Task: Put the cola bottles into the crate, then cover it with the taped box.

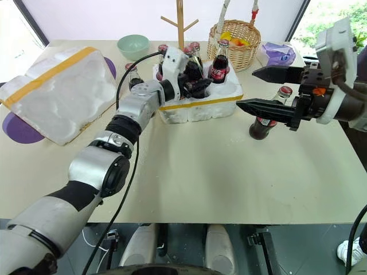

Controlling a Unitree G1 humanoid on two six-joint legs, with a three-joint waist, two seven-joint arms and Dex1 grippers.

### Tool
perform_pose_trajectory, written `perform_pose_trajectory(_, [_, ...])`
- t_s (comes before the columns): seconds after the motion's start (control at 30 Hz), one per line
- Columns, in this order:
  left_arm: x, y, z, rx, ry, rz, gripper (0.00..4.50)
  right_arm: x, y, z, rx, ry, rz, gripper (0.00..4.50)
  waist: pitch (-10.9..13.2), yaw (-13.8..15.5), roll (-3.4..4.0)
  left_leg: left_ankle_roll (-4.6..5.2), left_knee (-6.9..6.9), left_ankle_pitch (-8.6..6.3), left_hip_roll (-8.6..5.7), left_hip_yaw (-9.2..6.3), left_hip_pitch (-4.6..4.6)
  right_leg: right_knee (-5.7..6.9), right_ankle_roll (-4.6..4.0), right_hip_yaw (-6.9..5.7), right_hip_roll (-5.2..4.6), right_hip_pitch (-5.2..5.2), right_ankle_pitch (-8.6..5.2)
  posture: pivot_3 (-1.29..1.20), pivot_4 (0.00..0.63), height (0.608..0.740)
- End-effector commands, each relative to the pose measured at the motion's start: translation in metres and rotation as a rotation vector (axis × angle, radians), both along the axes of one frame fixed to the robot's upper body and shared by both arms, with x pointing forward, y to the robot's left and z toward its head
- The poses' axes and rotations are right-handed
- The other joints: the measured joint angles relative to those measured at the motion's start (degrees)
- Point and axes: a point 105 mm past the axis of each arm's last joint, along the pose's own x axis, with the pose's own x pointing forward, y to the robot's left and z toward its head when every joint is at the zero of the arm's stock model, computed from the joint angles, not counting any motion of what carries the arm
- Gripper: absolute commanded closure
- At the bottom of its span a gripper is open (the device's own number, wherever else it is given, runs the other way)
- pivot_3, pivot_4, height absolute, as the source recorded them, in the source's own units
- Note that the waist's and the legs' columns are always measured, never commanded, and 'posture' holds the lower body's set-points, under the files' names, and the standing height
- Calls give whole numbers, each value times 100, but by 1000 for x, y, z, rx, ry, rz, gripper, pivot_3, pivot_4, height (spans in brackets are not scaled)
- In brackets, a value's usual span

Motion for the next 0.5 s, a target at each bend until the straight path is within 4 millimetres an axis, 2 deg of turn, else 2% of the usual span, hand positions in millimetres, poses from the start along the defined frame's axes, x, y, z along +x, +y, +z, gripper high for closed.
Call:
perform_pose_trajectory(0.03, [-5,-11,14,58,-97,-40,38,5,-4,6,-20,-55,-40,0,0,-1,0,0,0,0,0,0,0,1,0,0,0,0,0,0,150,740])
perform_pose_trajectory(0.1, [-7,-9,18,39,-105,-61,38,8,-7,2,-36,-53,-57,0,0,-11,0,0,1,0,0,0,1,2,0,0,0,-1,0,0,150,740])
perform_pose_trajectory(0.2, [-11,9,25,-46,-91,-80,38,11,-9,0,-35,-47,-67,0,-1,-15,1,0,0,0,1,0,2,6,-1,0,1,-2,0,0,150,740])
perform_pose_trajectory(0.27, [-23,30,37,-138,-112,-110,38,11,-9,-1,-35,-48,-67,0,-2,-37,4,0,0,0,3,0,2,14,0,1,0,-6,0,0,150,740])
perform_pose_trajectory(0.37, [-58,66,51,-268,-122,-175,38,10,-9,-2,-27,-44,-67,0,-2,-87,5,0,-2,0,7,-1,5,35,0,2,1,-14,1,0,150,740])
perform_pose_trajectory(0.43, [-84,100,46,-292,-110,-166,38,10,-9,-5,-25,-40,-67,0,-2,-107,5,-1,-2,1,7,-4,4,61,0,3,1,-24,-1,0,150,740])
perform_pose_trajectory(0.5, [-99,127,33,-246,-97,-95,38,11,-9,-7,-23,-36,-69,0,-3,-129,7,-3,1,3,8,-10,6,73,-1,3,2,-25,-2,0,150,740])
